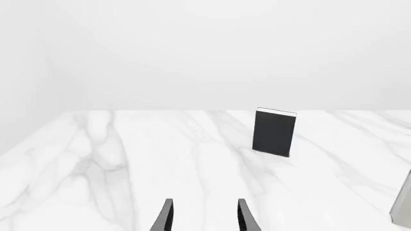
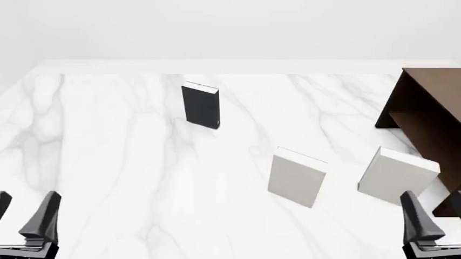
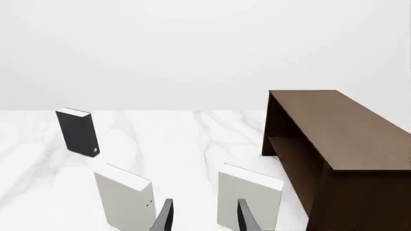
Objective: Pick up the book on the left and place it on top of the shelf.
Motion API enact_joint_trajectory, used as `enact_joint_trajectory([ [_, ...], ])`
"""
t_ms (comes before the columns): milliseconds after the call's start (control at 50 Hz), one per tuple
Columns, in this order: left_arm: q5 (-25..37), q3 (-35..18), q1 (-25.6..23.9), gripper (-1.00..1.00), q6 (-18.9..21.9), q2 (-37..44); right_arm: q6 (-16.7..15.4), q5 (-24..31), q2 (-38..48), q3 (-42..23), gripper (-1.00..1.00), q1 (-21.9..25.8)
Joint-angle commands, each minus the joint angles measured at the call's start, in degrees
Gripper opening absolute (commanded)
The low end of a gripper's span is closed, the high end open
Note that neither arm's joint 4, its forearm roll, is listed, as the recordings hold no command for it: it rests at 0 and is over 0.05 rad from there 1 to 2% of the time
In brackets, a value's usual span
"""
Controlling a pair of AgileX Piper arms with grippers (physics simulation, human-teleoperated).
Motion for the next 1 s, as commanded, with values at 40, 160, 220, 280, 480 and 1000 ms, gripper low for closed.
enact_joint_trajectory([
  [40,0.0,0.0,0.0,1.00,0.0,0.0,0.5,0.4,0.1,-0.4,1.00,-0.3],
  [160,0.0,0.0,0.0,1.00,0.0,0.0,1.5,1.7,0.0,-2.7,1.00,-1.2],
  [220,0.0,0.0,0.0,1.00,0.0,0.0,1.8,4.0,0.1,-5.4,1.00,-0.5],
  [280,0.0,0.0,0.0,1.00,0.0,0.0,2.6,6.1,0.0,-9.1,1.00,-1.5],
  [480,0.0,0.0,0.0,1.00,0.0,0.0,3.8,7.3,8.5,-19.0,1.00,2.9],
  [1000,0.0,0.0,0.0,1.00,0.0,0.0,-6.2,4.4,40.1,-42.0,1.00,13.9],
])
